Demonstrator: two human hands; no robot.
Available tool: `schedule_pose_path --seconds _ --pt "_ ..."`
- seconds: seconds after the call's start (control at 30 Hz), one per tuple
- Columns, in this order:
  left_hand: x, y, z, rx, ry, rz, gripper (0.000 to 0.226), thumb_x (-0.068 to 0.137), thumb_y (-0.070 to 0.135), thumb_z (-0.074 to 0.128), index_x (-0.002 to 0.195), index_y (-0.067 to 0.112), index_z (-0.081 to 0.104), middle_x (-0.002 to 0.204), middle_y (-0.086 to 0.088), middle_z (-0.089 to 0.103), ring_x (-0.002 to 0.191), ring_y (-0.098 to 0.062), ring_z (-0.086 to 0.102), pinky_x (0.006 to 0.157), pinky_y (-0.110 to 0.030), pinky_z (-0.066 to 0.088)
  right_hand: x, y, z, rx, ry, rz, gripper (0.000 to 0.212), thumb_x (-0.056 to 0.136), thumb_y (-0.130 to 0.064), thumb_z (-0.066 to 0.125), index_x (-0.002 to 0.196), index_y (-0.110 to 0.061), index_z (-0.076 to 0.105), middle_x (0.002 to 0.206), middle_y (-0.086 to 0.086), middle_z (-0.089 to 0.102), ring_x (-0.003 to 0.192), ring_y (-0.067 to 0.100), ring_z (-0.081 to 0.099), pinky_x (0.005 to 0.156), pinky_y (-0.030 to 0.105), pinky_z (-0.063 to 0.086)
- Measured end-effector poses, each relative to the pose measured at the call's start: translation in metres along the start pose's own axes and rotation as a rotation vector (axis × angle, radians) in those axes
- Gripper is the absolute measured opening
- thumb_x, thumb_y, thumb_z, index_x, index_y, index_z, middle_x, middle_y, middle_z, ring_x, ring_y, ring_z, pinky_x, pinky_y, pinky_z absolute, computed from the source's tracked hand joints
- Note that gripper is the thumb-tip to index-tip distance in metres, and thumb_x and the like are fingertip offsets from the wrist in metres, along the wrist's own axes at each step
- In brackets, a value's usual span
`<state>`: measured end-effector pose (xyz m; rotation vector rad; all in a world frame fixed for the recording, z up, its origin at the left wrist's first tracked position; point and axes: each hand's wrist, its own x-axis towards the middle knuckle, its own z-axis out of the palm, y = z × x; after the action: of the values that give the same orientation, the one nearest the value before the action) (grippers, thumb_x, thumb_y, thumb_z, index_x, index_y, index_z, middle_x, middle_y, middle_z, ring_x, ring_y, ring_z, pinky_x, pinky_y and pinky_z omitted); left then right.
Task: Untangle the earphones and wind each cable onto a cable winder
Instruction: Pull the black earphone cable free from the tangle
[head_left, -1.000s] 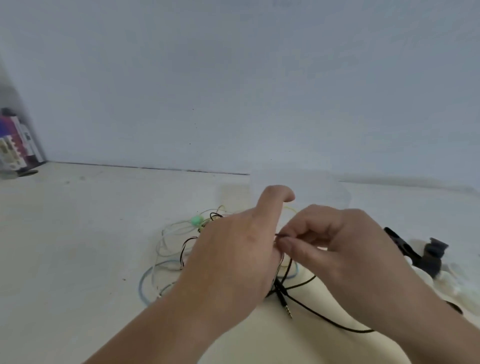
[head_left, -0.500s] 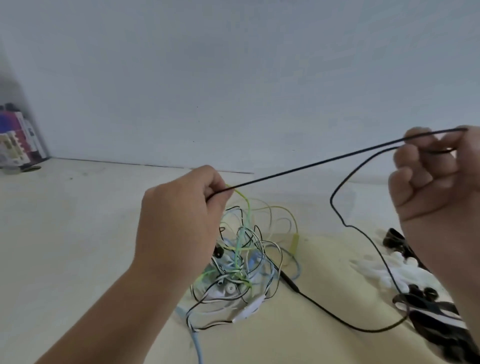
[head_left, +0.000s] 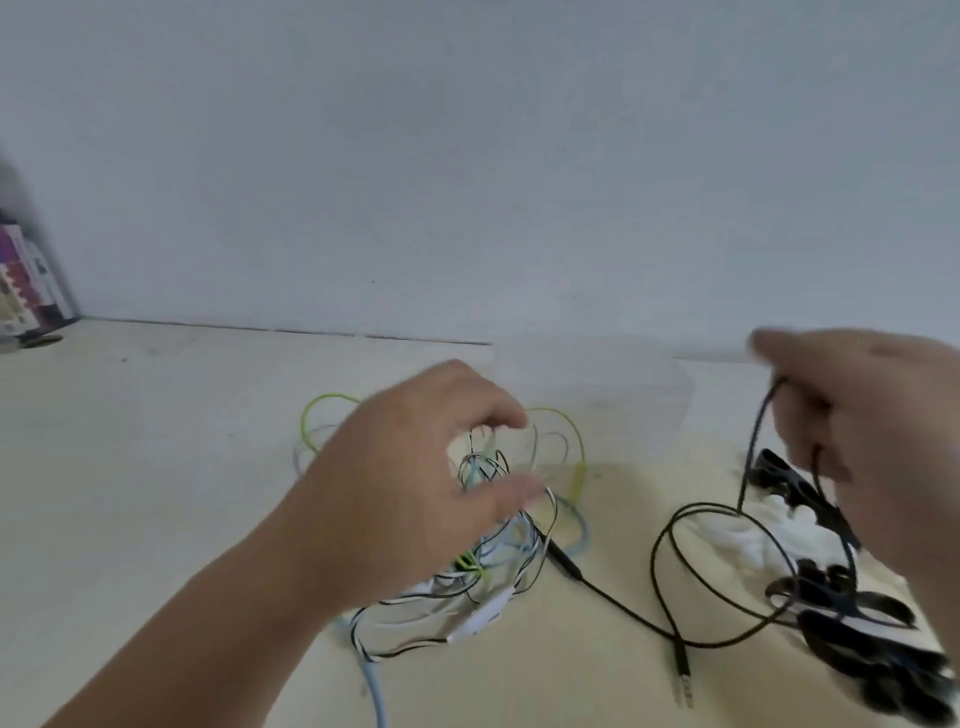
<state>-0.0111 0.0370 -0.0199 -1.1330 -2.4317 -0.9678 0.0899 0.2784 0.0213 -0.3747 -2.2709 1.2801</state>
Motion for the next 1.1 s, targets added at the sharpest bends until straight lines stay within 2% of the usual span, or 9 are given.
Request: schedule_pose_path --seconds 0.13,0.23,0.37,0.47,0.57,0.8,0.9,0.97,1.1 --pt "-0.006 -0.003 0.011 0.166 -0.330 -0.038 0.056 0.064 0.073 0.074 0.112 0.047 0.061 0.130 0.038 0.034 0.125 0.015 0.026 0.102 -0.013 0.028 0.002 0.009 0.019 -0.635 -0.241 0.045 0.016 0.070 -0.028 0.075 0.060 -0.024 0.064 0.045 -0.010 0.055 0.038 0.004 0.048 0.045 0.021 0.040" --pt "-0.004 -0.008 0.007 0.262 -0.277 -0.134 0.040 0.063 0.064 0.076 0.084 0.035 0.060 0.107 0.024 0.054 0.104 0.004 0.046 0.091 -0.023 0.041 -0.002 0.013 0.035 -0.926 -0.276 -0.035 0.028 0.076 -0.022 0.068 0.094 -0.043 0.064 0.092 -0.022 0.055 0.095 0.004 0.052 0.071 0.025 0.044" --pt "-0.003 -0.010 -0.002 0.211 -0.187 -0.222 0.025 0.073 0.044 0.075 0.072 0.028 0.054 0.086 0.014 0.063 0.083 -0.005 0.057 0.077 -0.031 0.049 -0.018 -0.002 0.067 -0.658 -0.332 -0.142 0.005 0.084 -0.037 0.064 0.088 -0.039 0.066 0.094 -0.021 0.058 0.096 0.001 0.050 0.079 0.023 0.044" --pt "-0.002 -0.008 -0.004 0.181 -0.193 -0.285 0.016 0.066 0.040 0.063 0.075 0.031 0.053 0.081 0.009 0.069 0.074 -0.009 0.062 0.070 -0.037 0.052 -0.028 0.011 0.086 -0.724 -0.543 -0.074 0.032 0.076 -0.057 0.063 0.091 -0.030 0.057 0.089 -0.011 0.060 0.088 0.009 0.057 0.074 0.028 0.048" --pt "0.000 -0.009 -0.006 0.113 -0.110 -0.347 0.013 0.067 0.027 0.065 0.067 0.031 0.053 0.077 0.011 0.071 0.056 -0.003 0.056 0.054 -0.028 0.045 -0.025 0.013 0.091 -0.817 -0.534 -0.132 0.019 0.092 -0.041 0.055 0.092 -0.023 0.056 0.097 -0.006 0.062 0.094 0.018 0.057 0.074 0.031 0.044" --pt "0.005 -0.024 -0.022 -0.028 0.170 -0.469 0.036 0.067 -0.011 0.058 0.068 0.025 0.057 0.079 0.011 0.072 0.047 -0.002 0.053 0.046 -0.026 0.040 -0.007 0.011 0.066 0.014 -0.092 -0.001 0.024 0.098 -0.022 0.055 0.076 -0.017 0.063 0.068 -0.003 0.070 0.058 0.012 0.066 0.066 0.039 0.054" --pt "0.004 -0.031 -0.026 -0.042 0.164 -0.534 0.043 0.067 -0.022 0.050 0.075 0.019 0.059 0.085 0.005 0.071 0.064 0.004 0.061 0.042 -0.022 0.034 0.002 0.008 0.054 0.621 0.039 0.096 0.030 0.099 -0.011 0.052 0.072 -0.010 0.063 0.074 0.007 0.070 0.061 0.022 0.067 0.058 0.035 0.053" --pt "0.002 -0.041 -0.027 -0.014 0.163 -0.595 0.043 0.067 -0.022 0.047 0.073 0.019 0.061 0.087 -0.002 0.071 0.079 -0.015 0.067 0.048 -0.025 0.035 0.009 0.005 0.046 0.980 0.045 0.167 0.023 0.095 -0.009 0.049 0.074 -0.008 0.057 0.086 0.015 0.072 0.070 0.027 0.073 0.057 0.031 0.056" --pt "0.003 -0.045 -0.031 0.123 0.213 -0.656 0.040 0.068 -0.013 0.055 0.073 0.026 0.062 0.094 0.005 0.064 0.072 -0.023 0.061 0.060 -0.034 0.048 0.012 -0.002 0.036 1.182 -0.065 0.157 0.016 0.079 -0.017 0.046 0.065 -0.013 0.041 0.105 0.018 0.074 0.094 0.036 0.074 0.067 0.034 0.060"
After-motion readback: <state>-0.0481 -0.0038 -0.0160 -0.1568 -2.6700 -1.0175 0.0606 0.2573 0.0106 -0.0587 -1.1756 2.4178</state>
